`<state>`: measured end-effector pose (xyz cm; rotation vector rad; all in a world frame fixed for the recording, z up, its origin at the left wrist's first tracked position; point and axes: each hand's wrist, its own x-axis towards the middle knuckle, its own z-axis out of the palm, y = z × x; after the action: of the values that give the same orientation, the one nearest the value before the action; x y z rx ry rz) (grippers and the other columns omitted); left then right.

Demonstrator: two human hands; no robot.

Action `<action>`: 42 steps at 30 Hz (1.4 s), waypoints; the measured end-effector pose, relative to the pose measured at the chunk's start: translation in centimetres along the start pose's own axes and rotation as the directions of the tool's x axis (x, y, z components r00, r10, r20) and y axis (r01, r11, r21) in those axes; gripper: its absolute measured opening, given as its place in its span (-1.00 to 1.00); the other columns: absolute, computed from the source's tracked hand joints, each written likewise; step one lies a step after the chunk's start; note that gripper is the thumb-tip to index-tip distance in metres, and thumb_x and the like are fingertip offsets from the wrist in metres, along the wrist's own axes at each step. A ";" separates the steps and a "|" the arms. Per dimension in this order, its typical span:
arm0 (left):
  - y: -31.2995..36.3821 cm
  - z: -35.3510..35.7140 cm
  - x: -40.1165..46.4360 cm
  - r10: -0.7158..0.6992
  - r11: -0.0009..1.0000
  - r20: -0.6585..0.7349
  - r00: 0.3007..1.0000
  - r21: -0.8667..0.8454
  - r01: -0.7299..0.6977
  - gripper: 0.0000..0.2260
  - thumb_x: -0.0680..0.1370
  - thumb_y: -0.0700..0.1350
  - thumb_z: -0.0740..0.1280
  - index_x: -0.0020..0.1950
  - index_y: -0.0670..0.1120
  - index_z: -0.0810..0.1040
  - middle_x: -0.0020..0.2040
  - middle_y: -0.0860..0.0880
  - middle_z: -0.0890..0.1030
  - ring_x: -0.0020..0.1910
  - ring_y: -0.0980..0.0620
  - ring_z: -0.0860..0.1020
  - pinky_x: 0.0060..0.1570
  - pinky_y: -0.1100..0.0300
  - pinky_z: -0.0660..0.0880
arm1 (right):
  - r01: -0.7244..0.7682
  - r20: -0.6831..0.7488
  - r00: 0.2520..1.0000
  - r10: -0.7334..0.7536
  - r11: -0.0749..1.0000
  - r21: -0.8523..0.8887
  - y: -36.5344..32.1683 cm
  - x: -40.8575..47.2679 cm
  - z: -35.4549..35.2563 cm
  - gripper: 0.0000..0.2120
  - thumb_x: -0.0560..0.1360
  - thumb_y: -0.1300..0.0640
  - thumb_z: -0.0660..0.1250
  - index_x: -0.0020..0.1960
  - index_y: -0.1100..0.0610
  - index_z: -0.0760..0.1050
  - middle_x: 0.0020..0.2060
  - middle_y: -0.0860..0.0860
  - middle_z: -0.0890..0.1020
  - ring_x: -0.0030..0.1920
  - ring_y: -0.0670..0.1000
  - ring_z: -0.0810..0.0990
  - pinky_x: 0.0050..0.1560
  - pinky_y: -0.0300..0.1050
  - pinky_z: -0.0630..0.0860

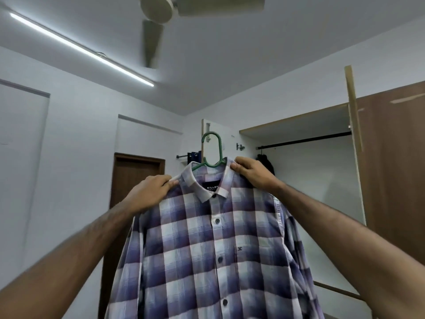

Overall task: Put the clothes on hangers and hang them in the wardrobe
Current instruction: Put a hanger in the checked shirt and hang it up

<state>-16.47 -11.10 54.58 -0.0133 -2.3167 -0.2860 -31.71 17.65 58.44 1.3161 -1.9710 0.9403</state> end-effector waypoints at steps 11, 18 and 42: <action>-1.8 11.6 13.4 0.210 0.960 -0.012 0.978 -0.188 -0.209 -0.72 0.66 -0.07 0.27 -0.23 -0.10 0.53 -0.33 0.00 0.57 -0.34 0.10 0.49 -0.31 0.34 0.37 | -0.204 -0.134 0.975 0.179 0.958 -0.201 14.4 4.3 0.2 -0.67 0.67 -0.08 0.24 -0.20 0.08 0.38 -0.30 -0.03 0.47 -0.28 -0.03 0.41 -0.22 -0.04 0.33; -1.2 22.7 23.0 0.237 0.945 -0.102 0.966 -0.205 -0.254 -0.67 0.62 0.11 0.28 -0.30 0.01 0.47 -0.41 0.05 0.54 -0.38 0.02 0.53 -0.32 -0.05 0.50 | -0.282 -0.190 0.953 0.234 0.915 -0.287 25.1 5.8 -1.4 -0.68 0.70 0.00 0.20 -0.23 0.01 0.31 -0.30 -0.07 0.46 -0.28 -0.05 0.40 -0.31 -0.31 0.32; 4.6 54.2 57.5 0.138 0.984 -0.279 0.950 -0.072 -0.164 -0.76 0.68 -0.02 0.20 -0.15 -0.06 0.49 -0.29 -0.01 0.54 -0.32 -0.01 0.50 -0.37 0.16 0.28 | -0.364 -0.299 0.924 0.239 0.791 -0.492 70.3 22.9 -3.3 -0.63 0.69 -0.13 0.09 0.35 0.06 0.40 0.32 0.08 0.47 0.35 0.15 0.40 0.33 0.20 0.31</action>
<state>-94.59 0.22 60.70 -0.1873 -2.0132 -0.2994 -105.05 26.83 61.76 0.5576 -2.0890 0.5613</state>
